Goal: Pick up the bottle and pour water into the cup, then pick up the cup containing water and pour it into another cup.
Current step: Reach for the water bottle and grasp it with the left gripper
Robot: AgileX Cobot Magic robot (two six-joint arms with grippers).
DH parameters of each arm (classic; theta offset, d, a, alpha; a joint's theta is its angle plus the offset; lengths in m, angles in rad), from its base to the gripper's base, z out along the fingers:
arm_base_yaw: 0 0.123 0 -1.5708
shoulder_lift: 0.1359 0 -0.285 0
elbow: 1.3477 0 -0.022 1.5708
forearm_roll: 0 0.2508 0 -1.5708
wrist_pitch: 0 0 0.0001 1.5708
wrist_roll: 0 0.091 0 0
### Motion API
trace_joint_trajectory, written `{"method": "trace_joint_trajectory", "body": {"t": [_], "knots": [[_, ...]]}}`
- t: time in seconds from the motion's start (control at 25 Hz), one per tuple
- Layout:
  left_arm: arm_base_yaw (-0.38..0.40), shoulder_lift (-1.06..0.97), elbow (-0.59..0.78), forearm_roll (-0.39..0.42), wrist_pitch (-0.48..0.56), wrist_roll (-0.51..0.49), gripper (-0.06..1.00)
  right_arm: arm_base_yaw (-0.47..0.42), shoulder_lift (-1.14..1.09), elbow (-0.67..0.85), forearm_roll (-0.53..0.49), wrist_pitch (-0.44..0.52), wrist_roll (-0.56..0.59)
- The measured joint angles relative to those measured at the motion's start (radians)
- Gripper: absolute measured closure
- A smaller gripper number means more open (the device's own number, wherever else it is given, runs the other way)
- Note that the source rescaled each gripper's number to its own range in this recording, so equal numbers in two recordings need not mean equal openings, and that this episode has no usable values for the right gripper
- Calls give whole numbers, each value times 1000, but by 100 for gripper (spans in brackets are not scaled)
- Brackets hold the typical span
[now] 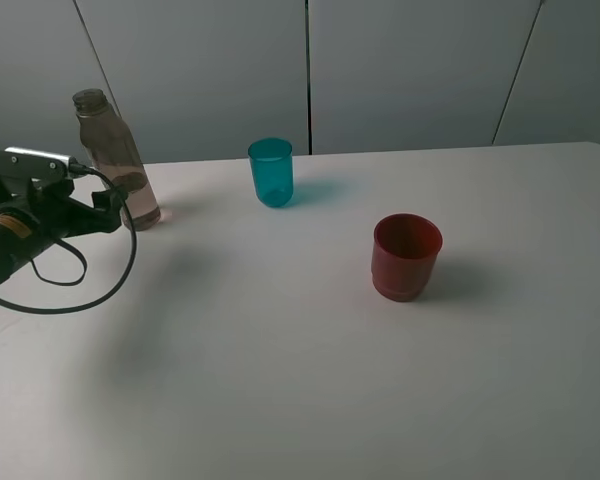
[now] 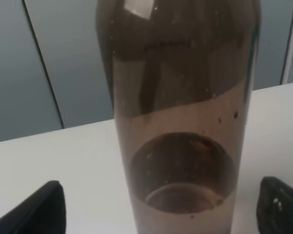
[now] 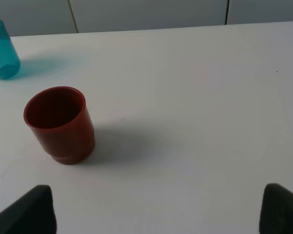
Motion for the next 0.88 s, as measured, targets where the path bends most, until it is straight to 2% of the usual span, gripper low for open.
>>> {"method": "trace_joint_trajectory", "body": {"t": [0.32, 0.88], "knots": [[0, 89, -107, 37, -2, 7, -6, 0, 0, 0, 0, 0, 0], [0, 188, -273, 153, -3, 8, -6, 0, 0, 0, 0, 0, 0]]}}
